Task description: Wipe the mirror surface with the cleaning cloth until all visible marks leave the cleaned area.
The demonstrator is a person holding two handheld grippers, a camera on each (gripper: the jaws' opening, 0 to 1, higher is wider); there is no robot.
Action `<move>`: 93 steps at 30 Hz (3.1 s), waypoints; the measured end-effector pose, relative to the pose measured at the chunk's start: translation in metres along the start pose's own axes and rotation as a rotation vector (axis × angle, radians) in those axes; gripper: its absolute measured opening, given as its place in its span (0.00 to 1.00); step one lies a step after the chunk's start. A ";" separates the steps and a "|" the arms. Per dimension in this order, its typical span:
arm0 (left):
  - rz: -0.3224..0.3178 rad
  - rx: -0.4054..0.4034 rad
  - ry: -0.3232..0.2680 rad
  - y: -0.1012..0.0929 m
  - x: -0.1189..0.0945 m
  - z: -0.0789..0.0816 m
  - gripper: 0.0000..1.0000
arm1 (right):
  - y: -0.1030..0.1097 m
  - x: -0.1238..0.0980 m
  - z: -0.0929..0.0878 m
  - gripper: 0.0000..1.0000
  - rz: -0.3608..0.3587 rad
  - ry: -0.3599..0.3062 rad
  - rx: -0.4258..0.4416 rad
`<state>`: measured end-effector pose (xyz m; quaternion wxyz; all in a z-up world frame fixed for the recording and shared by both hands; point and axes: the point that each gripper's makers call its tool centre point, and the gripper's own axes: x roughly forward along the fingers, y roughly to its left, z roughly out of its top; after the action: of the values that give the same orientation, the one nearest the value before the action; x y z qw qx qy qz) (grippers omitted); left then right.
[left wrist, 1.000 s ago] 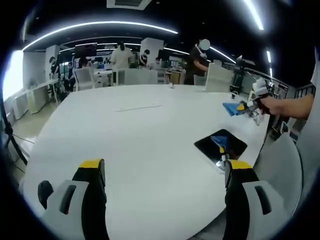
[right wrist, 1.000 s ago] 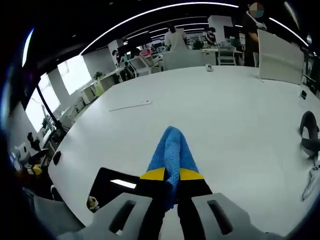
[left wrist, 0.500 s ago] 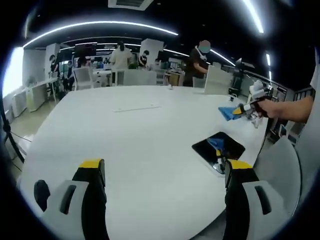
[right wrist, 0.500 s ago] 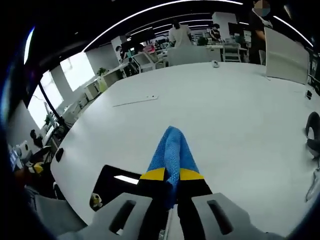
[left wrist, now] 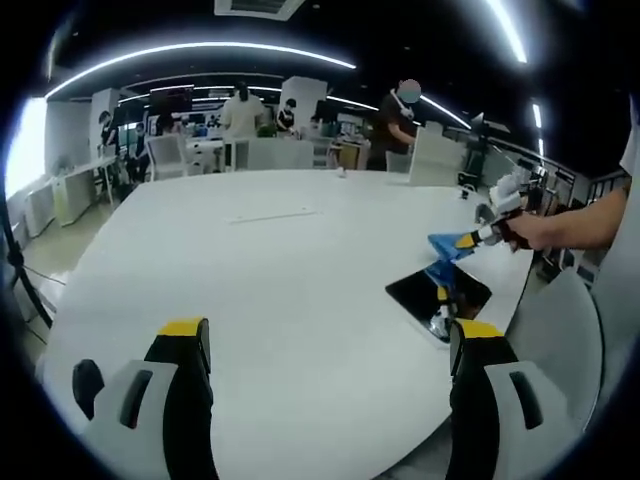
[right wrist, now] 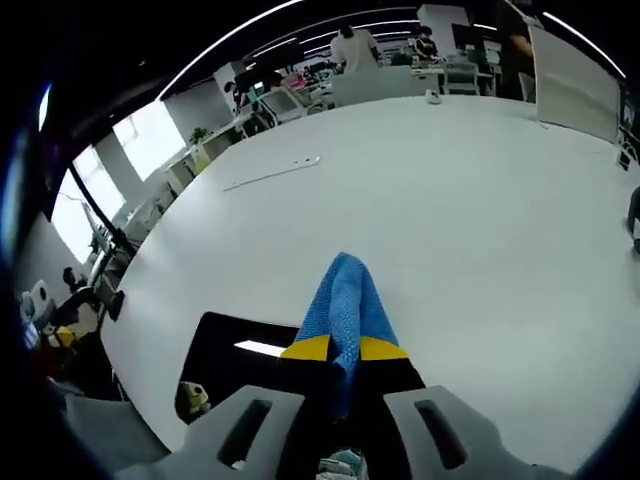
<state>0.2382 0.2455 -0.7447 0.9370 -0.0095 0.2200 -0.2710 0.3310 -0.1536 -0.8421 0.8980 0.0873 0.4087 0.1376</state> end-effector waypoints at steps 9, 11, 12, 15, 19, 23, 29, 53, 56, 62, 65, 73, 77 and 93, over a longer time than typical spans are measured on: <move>-0.004 -0.006 0.003 -0.003 -0.001 -0.001 0.99 | 0.001 0.015 -0.016 0.03 -0.026 0.054 -0.052; -0.004 -0.007 0.004 -0.004 -0.001 -0.002 0.99 | 0.000 0.018 -0.023 0.03 -0.031 0.082 -0.053; -0.005 -0.006 0.005 -0.003 -0.001 -0.003 0.99 | -0.001 0.019 -0.027 0.03 -0.034 0.097 -0.055; -0.004 -0.005 0.007 -0.003 -0.002 -0.004 0.99 | -0.002 0.021 -0.031 0.03 -0.037 0.105 -0.072; 0.000 -0.008 0.005 -0.006 -0.003 -0.002 0.99 | -0.002 0.021 -0.030 0.02 -0.044 0.113 -0.045; -0.004 -0.010 0.008 -0.005 -0.001 -0.005 0.99 | -0.002 0.023 -0.029 0.03 -0.048 0.122 -0.045; -0.015 -0.009 0.008 -0.005 0.001 -0.005 0.99 | 0.007 0.023 -0.029 0.02 -0.062 0.131 -0.045; -0.030 -0.026 -0.007 0.004 0.001 -0.011 0.99 | 0.057 0.042 -0.029 0.02 -0.061 0.149 -0.026; -0.030 -0.031 -0.010 0.001 0.001 -0.010 0.99 | 0.065 0.047 -0.030 0.02 -0.045 0.156 -0.029; -0.028 -0.034 -0.012 -0.001 -0.001 -0.011 0.99 | 0.080 0.049 -0.030 0.02 -0.031 0.165 -0.063; -0.024 -0.035 -0.015 0.001 -0.003 -0.012 0.99 | 0.093 0.049 -0.031 0.02 -0.011 0.161 -0.062; -0.013 -0.039 -0.020 0.004 -0.008 -0.011 0.99 | 0.114 0.058 -0.032 0.02 0.005 0.170 -0.085; -0.010 -0.039 -0.020 0.007 -0.010 -0.012 0.99 | 0.122 0.068 -0.031 0.02 0.015 0.175 -0.094; -0.012 -0.033 -0.012 0.005 -0.013 -0.012 0.99 | 0.155 0.074 -0.035 0.02 0.052 0.199 -0.141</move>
<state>0.2258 0.2571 -0.7511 0.9364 -0.0279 0.2190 -0.2727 0.3242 0.0183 -0.8759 0.8530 0.0205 0.4827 0.1973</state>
